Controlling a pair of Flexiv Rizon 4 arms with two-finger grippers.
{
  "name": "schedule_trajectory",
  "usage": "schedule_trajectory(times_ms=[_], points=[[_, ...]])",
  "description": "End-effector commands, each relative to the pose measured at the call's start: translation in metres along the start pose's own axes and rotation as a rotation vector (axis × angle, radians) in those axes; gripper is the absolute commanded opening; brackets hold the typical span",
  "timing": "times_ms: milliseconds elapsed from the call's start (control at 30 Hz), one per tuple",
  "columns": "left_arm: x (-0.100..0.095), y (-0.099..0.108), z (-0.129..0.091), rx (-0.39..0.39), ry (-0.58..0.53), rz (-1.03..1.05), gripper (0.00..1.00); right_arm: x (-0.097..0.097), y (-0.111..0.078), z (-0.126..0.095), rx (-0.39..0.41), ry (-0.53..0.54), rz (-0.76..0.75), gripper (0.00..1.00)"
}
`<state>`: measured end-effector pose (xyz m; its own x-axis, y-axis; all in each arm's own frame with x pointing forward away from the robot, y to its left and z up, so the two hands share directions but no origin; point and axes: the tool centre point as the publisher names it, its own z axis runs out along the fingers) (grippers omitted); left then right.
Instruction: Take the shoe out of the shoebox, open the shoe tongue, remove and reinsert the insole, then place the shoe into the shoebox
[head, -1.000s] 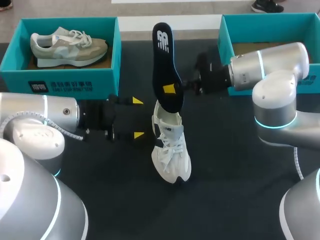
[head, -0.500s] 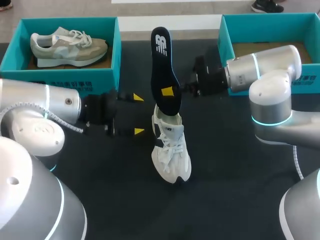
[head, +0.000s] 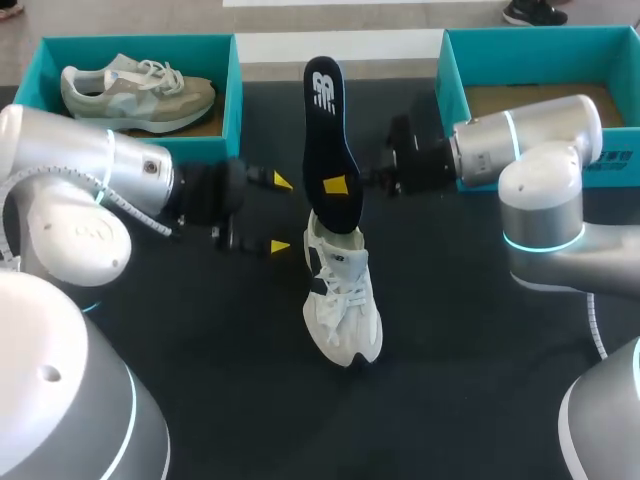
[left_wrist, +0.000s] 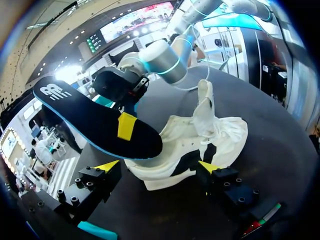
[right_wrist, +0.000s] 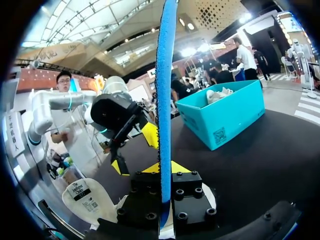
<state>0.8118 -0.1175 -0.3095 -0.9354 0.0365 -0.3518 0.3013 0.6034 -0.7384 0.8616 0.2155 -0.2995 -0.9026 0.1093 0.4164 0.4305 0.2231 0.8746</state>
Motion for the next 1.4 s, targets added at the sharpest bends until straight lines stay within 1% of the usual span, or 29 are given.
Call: schedule_trajectory(times_ms=[33, 167, 300, 433, 533, 900, 1200, 1400], points=[[-0.010, -0.003, 0.002, -0.033, 0.030, -0.001, 1.00, 0.000, -0.003, 0.003, -0.006, 0.001, 0.000, 0.00], [-0.012, -0.004, 0.002, -0.043, 0.036, 0.001, 1.00, 0.000, -0.004, 0.004, -0.024, 0.004, -0.012, 0.00], [-0.012, -0.003, 0.001, -0.075, 0.030, 0.012, 1.00, -0.001, -0.005, 0.006, -0.034, 0.009, -0.018, 0.00], [-0.012, -0.003, 0.001, -0.075, 0.030, 0.012, 1.00, -0.002, -0.008, 0.009, -0.034, 0.031, 0.000, 0.00], [-0.012, -0.003, 0.001, -0.075, 0.030, 0.012, 1.00, -0.002, -0.009, 0.010, -0.055, 0.048, 0.016, 0.00], [-0.012, -0.003, 0.001, -0.075, 0.030, 0.012, 1.00, 0.001, -0.016, 0.011, -0.085, 0.064, 0.047, 0.00], [-0.012, -0.003, 0.001, -0.075, 0.030, 0.012, 1.00, 0.003, -0.029, 0.015, -0.093, 0.084, 0.090, 0.00], [-0.012, -0.003, 0.001, -0.075, 0.030, 0.012, 1.00, 0.009, -0.045, 0.012, -0.086, 0.074, 0.113, 0.00]])
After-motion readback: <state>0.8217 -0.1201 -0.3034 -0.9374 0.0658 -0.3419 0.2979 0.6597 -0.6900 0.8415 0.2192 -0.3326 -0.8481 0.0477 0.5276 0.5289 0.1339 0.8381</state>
